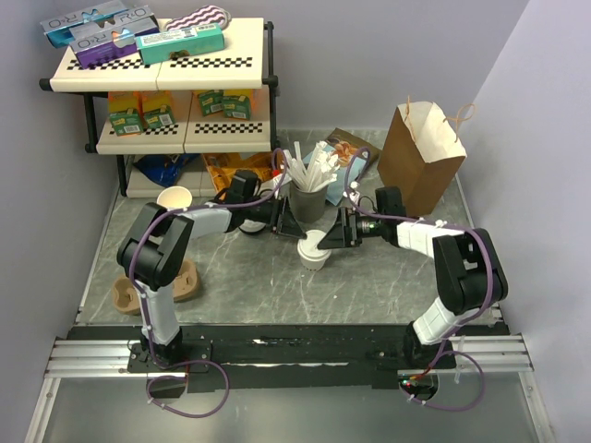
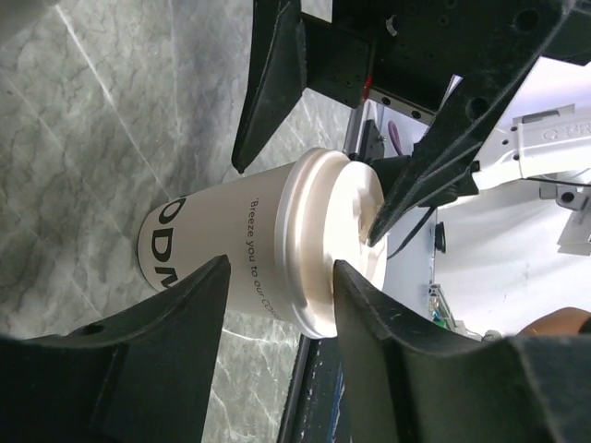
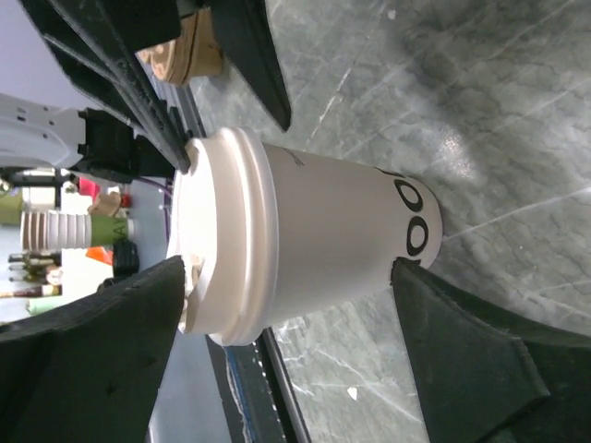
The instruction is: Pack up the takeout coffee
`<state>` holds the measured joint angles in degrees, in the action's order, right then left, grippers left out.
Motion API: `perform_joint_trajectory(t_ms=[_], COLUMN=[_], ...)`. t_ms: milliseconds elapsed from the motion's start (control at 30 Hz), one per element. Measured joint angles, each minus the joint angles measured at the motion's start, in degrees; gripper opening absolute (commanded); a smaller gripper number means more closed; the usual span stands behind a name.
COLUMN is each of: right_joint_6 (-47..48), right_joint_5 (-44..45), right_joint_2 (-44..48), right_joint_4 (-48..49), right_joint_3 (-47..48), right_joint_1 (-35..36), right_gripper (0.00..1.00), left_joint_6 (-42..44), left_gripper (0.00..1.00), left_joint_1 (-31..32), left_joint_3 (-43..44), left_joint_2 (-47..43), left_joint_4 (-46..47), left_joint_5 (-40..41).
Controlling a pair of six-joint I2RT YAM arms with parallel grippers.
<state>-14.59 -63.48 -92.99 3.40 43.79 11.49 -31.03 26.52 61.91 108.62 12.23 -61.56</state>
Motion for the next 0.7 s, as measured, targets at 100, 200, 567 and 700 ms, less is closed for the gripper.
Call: perform_joint_trajectory(t_ms=[100,200,567,700], right_joint_6=[-1.7,-3.6,-5.3,-5.5], right_joint_5=[-0.1,-0.2,5.8,6.4], right_joint_2=[1.7,3.7,4.9,4.6], right_joint_4=[1.7,3.7,1.3,1.4], right_joint_3=[-0.7,-0.7,-0.8,-0.9], right_joint_1=[-0.2,-0.5,-3.4,-3.7], right_gripper=[1.0,1.0,0.93,0.92], left_joint_6=[-1.0,-1.0,4.0,4.4], left_gripper=[0.61,0.62,0.61,0.6], left_joint_1=[-0.2,-0.5,-1.2,-1.4], left_joint_3=[-0.1,0.7,2.8,2.8], left_joint_2=[0.0,0.0,0.0,0.0], left_joint_4=[1.6,1.4,-6.4,-7.2], left_joint_5=[-1.0,-1.7,-0.9,-0.9])
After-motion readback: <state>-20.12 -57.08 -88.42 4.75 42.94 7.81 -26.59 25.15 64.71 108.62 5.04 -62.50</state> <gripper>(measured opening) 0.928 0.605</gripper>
